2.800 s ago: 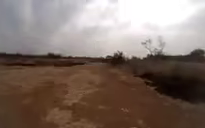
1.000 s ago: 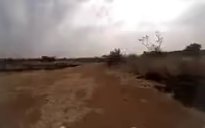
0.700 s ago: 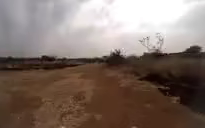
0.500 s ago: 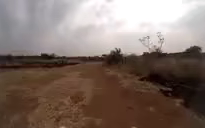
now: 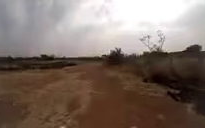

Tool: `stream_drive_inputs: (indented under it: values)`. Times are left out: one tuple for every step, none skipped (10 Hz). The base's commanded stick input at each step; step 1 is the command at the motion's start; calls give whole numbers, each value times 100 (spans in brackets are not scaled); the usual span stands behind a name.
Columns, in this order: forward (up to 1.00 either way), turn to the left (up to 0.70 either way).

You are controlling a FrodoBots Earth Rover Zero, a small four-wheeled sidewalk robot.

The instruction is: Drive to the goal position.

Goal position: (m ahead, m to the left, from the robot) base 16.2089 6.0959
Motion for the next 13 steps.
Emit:
stream_drive_inputs:
  values:
    - [50, 0]
    - [50, 0]
    - [50, 0]
    - [50, 0]
    - [50, 0]
    - [50, 0]
    - [50, 0]
    - [50, 0]
    - [50, 0]
    - [50, 0]
    - [50, 0]
    - [50, 0]
    - [50, 0]
